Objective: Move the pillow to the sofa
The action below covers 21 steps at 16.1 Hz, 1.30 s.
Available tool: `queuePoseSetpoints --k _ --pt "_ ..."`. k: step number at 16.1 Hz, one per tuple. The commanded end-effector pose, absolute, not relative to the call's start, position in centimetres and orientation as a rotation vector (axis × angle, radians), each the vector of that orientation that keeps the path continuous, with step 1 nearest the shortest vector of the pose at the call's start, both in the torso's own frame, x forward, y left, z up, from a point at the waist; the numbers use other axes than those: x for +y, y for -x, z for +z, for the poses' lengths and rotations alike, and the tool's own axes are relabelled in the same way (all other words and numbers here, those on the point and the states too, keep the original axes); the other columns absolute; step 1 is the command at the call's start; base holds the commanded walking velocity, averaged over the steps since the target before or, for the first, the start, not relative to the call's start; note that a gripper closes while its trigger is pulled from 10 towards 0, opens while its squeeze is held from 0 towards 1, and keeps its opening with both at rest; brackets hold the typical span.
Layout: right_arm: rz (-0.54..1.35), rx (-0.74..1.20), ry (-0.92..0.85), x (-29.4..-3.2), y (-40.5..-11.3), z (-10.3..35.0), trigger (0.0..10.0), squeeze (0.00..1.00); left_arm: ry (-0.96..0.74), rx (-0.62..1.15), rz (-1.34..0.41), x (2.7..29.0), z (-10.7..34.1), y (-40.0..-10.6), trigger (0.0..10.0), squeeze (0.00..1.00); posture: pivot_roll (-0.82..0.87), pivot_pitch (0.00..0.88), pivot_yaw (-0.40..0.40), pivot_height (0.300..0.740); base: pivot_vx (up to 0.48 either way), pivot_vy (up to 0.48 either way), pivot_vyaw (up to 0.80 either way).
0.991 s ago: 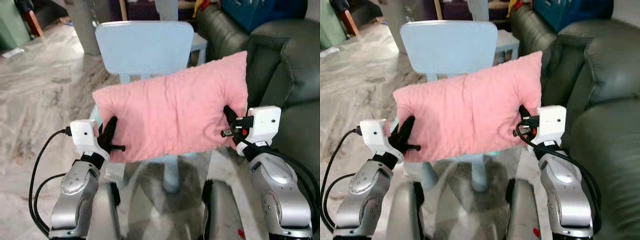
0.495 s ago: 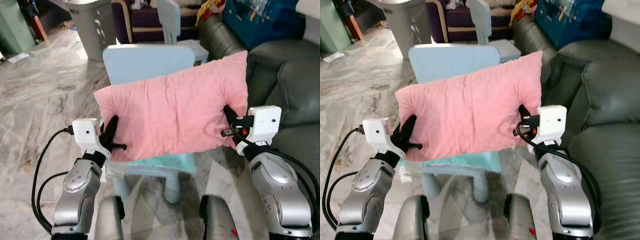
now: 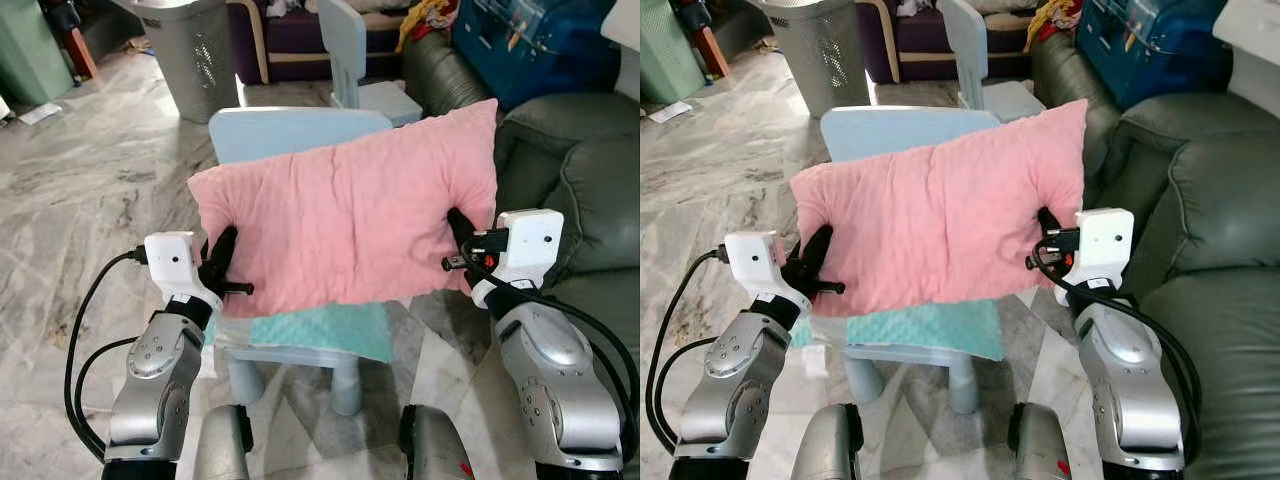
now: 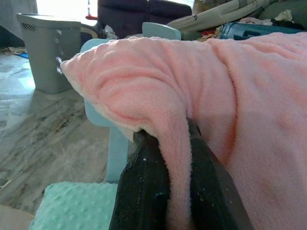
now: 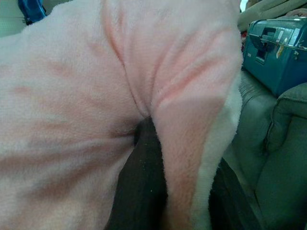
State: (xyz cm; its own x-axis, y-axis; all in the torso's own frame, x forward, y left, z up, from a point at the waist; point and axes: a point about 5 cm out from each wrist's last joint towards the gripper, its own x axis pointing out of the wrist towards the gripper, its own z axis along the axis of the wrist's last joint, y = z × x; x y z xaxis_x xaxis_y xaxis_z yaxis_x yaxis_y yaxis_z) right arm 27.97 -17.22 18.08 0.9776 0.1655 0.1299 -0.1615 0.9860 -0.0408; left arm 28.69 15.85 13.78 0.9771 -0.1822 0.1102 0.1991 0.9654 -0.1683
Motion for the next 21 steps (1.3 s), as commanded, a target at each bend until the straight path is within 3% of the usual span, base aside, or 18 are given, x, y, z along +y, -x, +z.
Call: queuePoseSetpoints --k 1,16,21 --pt "0.157 -0.162 0.027 -17.3 -28.04 18.73 10.0 0.0 0.162 -0.104 -0.188 16.11 13.95 -28.86 10.0 0.0 -0.2 0.0 0.043 0.575 0.0 0.0 0.0" --pt "0.144 -0.182 0.024 -17.45 -28.09 19.3 10.0 0.0 0.164 -0.095 -0.198 15.94 13.76 -29.11 10.0 0.0 -0.21 0.0 0.05 0.74 0.0 0.0 0.0" --pt "0.144 -0.189 0.022 -17.41 -28.12 19.45 10.0 0.0 0.177 -0.073 -0.192 15.96 13.49 -29.31 10.0 0.0 -0.21 0.0 0.053 0.74 0.0 0.0 0.0"
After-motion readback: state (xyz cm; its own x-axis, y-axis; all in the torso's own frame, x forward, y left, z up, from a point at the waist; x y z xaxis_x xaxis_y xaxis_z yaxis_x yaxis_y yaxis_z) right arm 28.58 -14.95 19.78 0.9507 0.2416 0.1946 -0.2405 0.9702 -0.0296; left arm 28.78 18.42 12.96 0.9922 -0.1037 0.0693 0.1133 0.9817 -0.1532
